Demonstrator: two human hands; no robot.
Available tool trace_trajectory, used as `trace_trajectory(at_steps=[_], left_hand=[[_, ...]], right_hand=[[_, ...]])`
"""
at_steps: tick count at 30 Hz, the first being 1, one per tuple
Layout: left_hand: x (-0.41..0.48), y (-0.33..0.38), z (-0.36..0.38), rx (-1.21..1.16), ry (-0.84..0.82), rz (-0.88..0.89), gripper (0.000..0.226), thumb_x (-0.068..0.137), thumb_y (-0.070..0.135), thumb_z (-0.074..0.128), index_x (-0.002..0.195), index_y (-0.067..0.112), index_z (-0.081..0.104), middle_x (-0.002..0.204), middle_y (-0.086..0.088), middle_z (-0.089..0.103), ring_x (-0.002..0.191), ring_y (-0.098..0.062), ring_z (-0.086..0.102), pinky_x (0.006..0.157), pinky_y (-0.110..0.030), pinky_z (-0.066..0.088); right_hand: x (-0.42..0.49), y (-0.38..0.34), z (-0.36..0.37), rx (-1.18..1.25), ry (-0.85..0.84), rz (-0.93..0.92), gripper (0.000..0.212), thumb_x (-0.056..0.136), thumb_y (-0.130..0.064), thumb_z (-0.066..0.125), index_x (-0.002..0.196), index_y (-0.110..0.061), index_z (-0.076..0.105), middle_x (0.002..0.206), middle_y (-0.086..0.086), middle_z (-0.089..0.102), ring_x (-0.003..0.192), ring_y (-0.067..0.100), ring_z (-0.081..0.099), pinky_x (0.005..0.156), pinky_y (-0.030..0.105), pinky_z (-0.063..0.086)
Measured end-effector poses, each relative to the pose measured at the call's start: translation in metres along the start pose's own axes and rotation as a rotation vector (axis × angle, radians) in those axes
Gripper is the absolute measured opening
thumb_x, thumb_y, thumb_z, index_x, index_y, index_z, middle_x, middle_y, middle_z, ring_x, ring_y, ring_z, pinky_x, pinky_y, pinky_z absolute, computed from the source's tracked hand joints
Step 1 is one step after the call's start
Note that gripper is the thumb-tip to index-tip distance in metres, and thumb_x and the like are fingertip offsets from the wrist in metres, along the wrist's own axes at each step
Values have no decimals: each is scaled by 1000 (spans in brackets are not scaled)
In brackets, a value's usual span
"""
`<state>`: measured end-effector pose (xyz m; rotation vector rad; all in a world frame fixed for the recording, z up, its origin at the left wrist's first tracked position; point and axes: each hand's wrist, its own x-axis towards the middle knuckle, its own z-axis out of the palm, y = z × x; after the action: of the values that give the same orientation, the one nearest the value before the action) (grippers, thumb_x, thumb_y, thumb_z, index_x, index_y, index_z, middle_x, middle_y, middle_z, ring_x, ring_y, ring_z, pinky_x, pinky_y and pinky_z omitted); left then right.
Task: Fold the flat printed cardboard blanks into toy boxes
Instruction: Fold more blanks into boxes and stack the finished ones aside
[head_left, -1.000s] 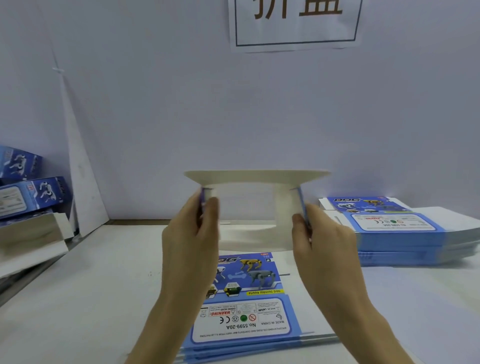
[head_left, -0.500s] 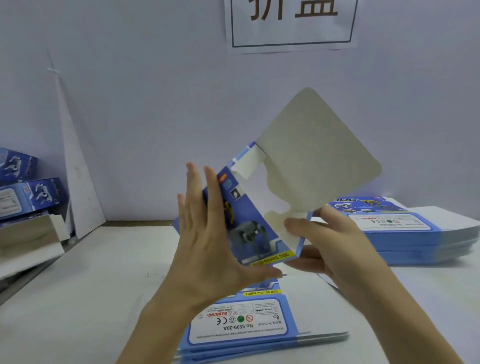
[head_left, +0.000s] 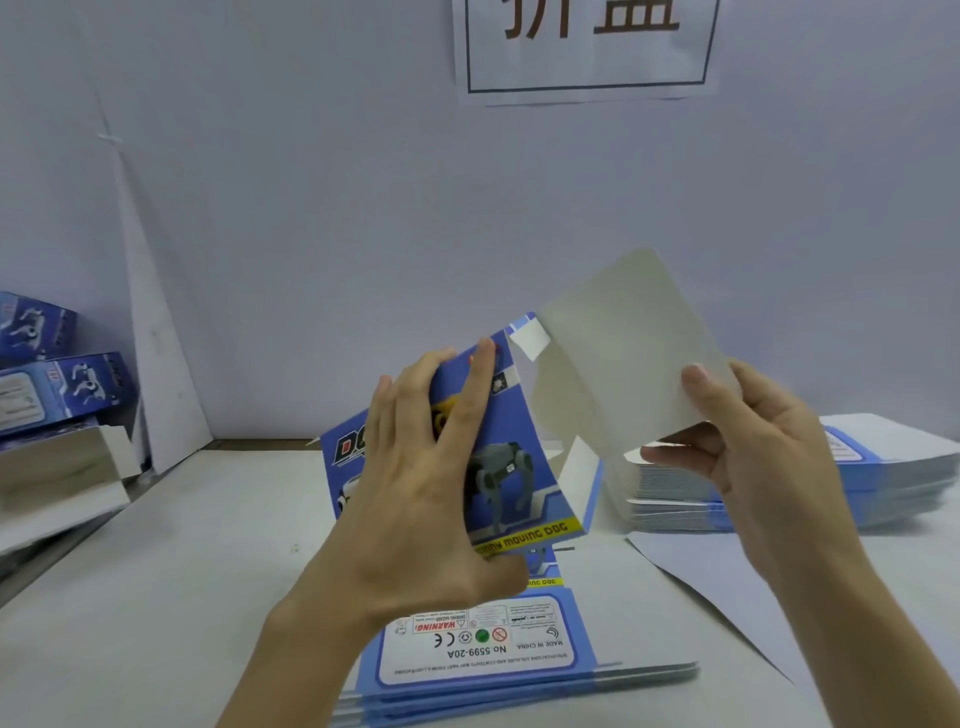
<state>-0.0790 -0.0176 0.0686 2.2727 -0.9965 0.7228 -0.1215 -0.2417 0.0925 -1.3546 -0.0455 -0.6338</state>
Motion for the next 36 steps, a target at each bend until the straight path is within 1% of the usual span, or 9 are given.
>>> trace_trajectory(at_steps=[4, 9, 14, 17, 23, 27, 30, 33, 36], left_hand=[[-2, -4, -10, -159, 89, 73, 125, 55, 57, 77, 152, 40, -1, 146, 6, 15, 135, -25, 32, 87, -31, 56], [-3, 10, -2, -195, 61, 118, 125, 53, 49, 73, 151, 43, -4, 147, 8, 13, 135, -26, 28, 81, -31, 58], [2, 7, 1, -185, 49, 141, 133, 56, 62, 80, 153, 30, -6, 155, 4, 11, 143, -21, 23, 104, -42, 46], [2, -1, -7, -156, 80, 105, 131, 56, 66, 77, 153, 31, -4, 151, 3, 18, 137, -21, 34, 100, -38, 48], [1, -2, -10, -119, 74, 139, 124, 58, 60, 77, 153, 36, 0, 146, 3, 20, 131, -27, 38, 88, -37, 55], [1, 4, -3, -169, 49, 141, 126, 57, 50, 81, 153, 35, 1, 149, 3, 21, 134, -18, 36, 89, -24, 54], [2, 10, 6, -181, 38, 160, 121, 59, 56, 75, 153, 33, 1, 151, 5, 19, 135, -8, 34, 93, -11, 46], [1, 11, 6, -223, 27, 154, 122, 61, 57, 73, 153, 33, -2, 151, 4, 15, 138, -16, 31, 89, -26, 55], [2, 5, -1, -206, 69, 137, 128, 58, 66, 74, 153, 31, -5, 153, 1, 12, 141, -21, 26, 97, -42, 51]], right_hand=[[8, 18, 0, 331, 48, 388, 4, 86, -16, 59, 86, -14, 63, 61, -2, 63, 44, 10, 56, 39, 19, 46], [1, 36, 11, 392, -176, 865, 30, 43, -10, 73, 73, -8, 68, 77, 5, 52, 57, 15, 50, 39, 19, 32], [2, 27, 8, 416, -220, 722, 28, 56, -19, 70, 82, -12, 67, 73, 6, 68, 52, 16, 61, 39, 19, 40], [12, 17, -6, 464, -52, 537, 30, 65, -23, 70, 92, -11, 67, 75, 4, 69, 57, 16, 62, 47, 21, 52], [16, 18, -18, 369, 51, 263, 15, 81, -28, 65, 75, -22, 78, 84, -4, 75, 71, 7, 70, 58, 22, 57], [12, 33, -4, 380, 82, 467, 21, 75, -26, 72, 90, -12, 73, 82, 2, 74, 68, 12, 68, 54, 21, 53], [-3, 40, 17, 511, -82, 803, 8, 61, -14, 79, 60, -8, 74, 58, 4, 62, 46, 11, 55, 47, 13, 39], [-9, 44, 21, 571, -162, 917, 25, 70, -10, 55, 53, -3, 71, 44, 2, 50, 28, 7, 34, 33, 11, 21], [-6, 37, 19, 687, -164, 863, 19, 59, -3, 68, 77, -4, 76, 46, 3, 49, 24, 6, 29, 26, 11, 18]])
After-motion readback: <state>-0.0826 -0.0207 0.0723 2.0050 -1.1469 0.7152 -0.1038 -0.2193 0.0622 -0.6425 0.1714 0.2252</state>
